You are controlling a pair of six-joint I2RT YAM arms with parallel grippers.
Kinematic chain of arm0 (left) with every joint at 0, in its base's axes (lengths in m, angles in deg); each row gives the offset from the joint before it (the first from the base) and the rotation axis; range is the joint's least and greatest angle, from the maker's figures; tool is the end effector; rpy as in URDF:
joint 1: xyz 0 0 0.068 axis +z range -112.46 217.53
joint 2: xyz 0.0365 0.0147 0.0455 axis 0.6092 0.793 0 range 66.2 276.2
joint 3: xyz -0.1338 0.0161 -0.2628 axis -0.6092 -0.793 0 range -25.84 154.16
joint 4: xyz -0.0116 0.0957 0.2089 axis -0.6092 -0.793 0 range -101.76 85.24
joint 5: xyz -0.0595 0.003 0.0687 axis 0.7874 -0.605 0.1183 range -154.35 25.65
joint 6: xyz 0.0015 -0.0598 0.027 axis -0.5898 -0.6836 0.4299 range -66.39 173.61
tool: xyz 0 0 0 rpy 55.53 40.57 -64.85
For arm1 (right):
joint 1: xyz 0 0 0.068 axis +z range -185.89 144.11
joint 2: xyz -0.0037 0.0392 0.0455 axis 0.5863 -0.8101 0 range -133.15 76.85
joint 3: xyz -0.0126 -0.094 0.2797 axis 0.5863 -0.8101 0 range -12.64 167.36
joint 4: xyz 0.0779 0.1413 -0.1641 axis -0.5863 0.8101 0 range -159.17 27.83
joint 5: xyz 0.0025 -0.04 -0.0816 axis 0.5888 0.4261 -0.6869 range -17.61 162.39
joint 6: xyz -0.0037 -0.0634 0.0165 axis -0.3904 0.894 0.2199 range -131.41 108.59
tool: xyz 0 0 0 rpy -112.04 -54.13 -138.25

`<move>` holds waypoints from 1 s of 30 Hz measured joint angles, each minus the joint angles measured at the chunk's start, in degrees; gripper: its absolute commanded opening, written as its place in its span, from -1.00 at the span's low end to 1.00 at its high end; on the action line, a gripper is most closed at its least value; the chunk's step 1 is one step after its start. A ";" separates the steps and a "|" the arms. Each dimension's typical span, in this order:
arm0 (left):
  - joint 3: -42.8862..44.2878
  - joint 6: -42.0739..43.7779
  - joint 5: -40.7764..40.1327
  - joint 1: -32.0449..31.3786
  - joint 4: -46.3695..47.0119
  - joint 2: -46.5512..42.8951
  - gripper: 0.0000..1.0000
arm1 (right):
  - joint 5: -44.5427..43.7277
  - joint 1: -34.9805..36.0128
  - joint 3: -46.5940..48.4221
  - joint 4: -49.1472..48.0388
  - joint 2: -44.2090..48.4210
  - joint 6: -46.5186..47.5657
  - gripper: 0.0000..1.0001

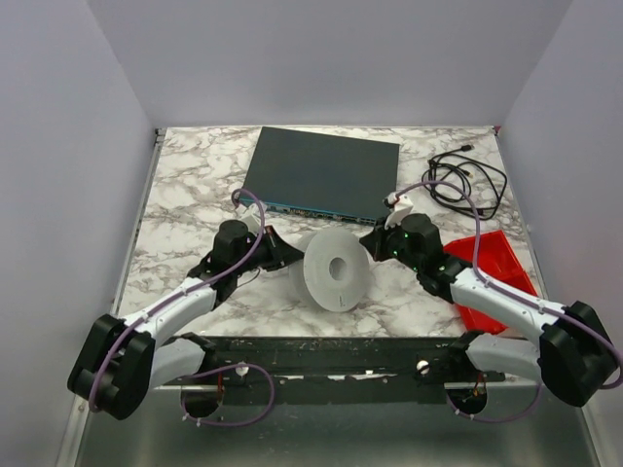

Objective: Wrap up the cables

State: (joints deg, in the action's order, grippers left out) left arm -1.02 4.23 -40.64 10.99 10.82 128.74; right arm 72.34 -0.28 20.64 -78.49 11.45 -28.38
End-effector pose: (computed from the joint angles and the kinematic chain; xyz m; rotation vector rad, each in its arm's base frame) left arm 0.1729 -0.1094 0.2409 -0.1270 2.1456 -1.2328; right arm 0.1846 0.1322 0.2644 -0.3263 1.9912 0.5931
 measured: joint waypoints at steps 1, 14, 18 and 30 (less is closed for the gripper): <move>-0.04 -0.13 0.31 0.26 0.63 0.79 -1.00 | 0.00 0.00 -0.35 -0.24 -0.31 -0.20 -0.99; 5.25 -0.17 -0.13 2.19 0.57 10.54 -1.00 | -0.79 -0.11 -0.57 -5.16 -8.37 -1.49 -0.99; 9.18 0.46 -2.05 2.21 -3.50 13.70 -1.00 | -1.70 -0.13 0.57 -5.38 -10.67 -1.44 -0.99; 17.42 3.08 -4.26 2.19 -13.18 18.97 -0.87 | -1.75 -0.44 2.32 -5.81 -13.20 -1.70 -0.99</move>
State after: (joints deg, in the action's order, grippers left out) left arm 16.40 7.31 -44.90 13.18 -2.36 147.71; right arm 70.59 -0.71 22.96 -84.30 -1.76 -30.09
